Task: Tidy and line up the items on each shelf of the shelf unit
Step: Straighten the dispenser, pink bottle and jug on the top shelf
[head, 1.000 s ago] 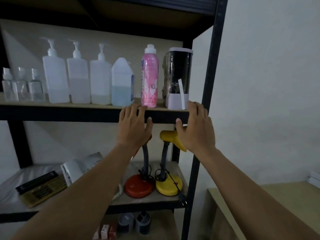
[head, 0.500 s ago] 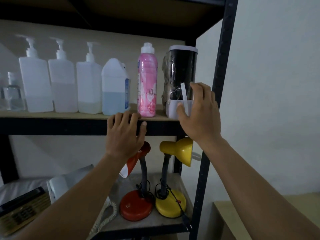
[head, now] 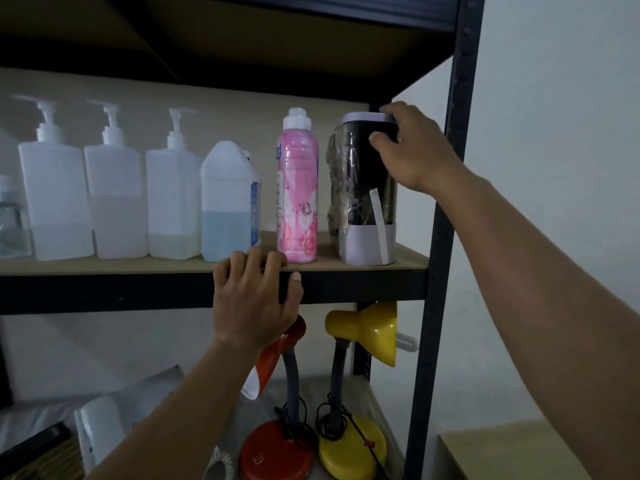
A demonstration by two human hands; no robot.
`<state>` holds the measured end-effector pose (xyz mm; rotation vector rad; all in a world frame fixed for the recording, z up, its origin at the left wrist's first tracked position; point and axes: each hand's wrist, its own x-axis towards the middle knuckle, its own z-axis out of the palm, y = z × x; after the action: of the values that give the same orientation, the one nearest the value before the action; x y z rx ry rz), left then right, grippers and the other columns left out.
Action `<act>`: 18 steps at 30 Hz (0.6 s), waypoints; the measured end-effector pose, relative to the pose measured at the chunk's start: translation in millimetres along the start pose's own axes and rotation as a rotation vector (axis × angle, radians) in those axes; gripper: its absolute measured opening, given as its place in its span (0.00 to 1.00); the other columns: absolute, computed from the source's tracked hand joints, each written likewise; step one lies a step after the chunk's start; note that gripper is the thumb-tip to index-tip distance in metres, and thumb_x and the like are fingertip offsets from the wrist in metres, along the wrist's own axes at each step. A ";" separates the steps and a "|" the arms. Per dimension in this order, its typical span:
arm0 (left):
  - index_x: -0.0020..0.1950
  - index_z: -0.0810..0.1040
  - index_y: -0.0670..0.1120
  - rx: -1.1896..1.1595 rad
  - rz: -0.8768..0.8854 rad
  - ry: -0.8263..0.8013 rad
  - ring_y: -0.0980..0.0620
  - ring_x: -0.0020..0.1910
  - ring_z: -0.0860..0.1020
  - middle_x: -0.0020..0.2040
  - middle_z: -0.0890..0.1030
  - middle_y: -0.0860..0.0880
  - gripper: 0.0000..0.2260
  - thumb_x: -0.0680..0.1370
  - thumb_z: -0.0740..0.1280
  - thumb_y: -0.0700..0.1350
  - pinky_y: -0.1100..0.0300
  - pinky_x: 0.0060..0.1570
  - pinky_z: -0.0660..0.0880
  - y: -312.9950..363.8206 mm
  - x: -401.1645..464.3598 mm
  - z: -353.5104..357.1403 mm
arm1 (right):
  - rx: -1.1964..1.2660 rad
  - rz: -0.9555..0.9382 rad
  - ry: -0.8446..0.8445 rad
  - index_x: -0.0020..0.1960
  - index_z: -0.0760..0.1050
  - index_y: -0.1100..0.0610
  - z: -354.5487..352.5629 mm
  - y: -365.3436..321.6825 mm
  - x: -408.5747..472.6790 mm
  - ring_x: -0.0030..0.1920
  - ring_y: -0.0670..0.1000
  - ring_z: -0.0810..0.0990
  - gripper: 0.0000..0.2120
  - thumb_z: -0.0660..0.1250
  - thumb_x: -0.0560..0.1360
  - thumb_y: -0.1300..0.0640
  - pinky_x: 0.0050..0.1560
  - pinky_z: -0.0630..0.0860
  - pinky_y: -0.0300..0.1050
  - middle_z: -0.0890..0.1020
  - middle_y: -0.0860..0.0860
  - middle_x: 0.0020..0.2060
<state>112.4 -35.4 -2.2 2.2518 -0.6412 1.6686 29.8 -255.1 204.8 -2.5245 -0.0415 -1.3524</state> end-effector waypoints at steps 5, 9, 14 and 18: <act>0.49 0.75 0.44 -0.002 0.015 0.039 0.42 0.44 0.72 0.45 0.76 0.43 0.16 0.79 0.57 0.56 0.49 0.48 0.66 -1.0 -0.7 0.8 | -0.053 -0.034 -0.008 0.70 0.69 0.52 0.0 4.5 8.7 0.65 0.57 0.71 0.20 0.62 0.81 0.47 0.59 0.72 0.50 0.74 0.54 0.64; 0.48 0.75 0.44 -0.007 0.014 0.042 0.42 0.44 0.72 0.45 0.76 0.43 0.16 0.79 0.57 0.57 0.49 0.48 0.66 -1.2 -1.6 1.8 | -0.193 -0.085 -0.006 0.70 0.69 0.51 1.9 1.5 10.7 0.68 0.57 0.67 0.20 0.62 0.81 0.45 0.57 0.67 0.49 0.72 0.55 0.65; 0.49 0.75 0.44 -0.009 0.014 0.038 0.42 0.44 0.72 0.45 0.76 0.42 0.16 0.79 0.57 0.57 0.49 0.47 0.66 -0.8 -0.9 0.6 | -0.328 -0.137 -0.023 0.70 0.70 0.51 -0.1 -6.7 15.6 0.69 0.59 0.66 0.21 0.63 0.81 0.42 0.60 0.69 0.52 0.72 0.57 0.64; 0.49 0.74 0.45 -0.015 0.011 0.018 0.42 0.44 0.72 0.45 0.76 0.43 0.16 0.79 0.57 0.57 0.49 0.48 0.66 -0.4 -0.6 -0.2 | -0.374 -0.158 -0.035 0.71 0.72 0.50 -0.3 -13.3 19.6 0.68 0.59 0.66 0.22 0.62 0.81 0.41 0.63 0.69 0.55 0.72 0.58 0.62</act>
<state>112.3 -34.9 -2.7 2.2241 -0.6608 1.6812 38.5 -244.5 224.0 -2.9072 0.0060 -1.4939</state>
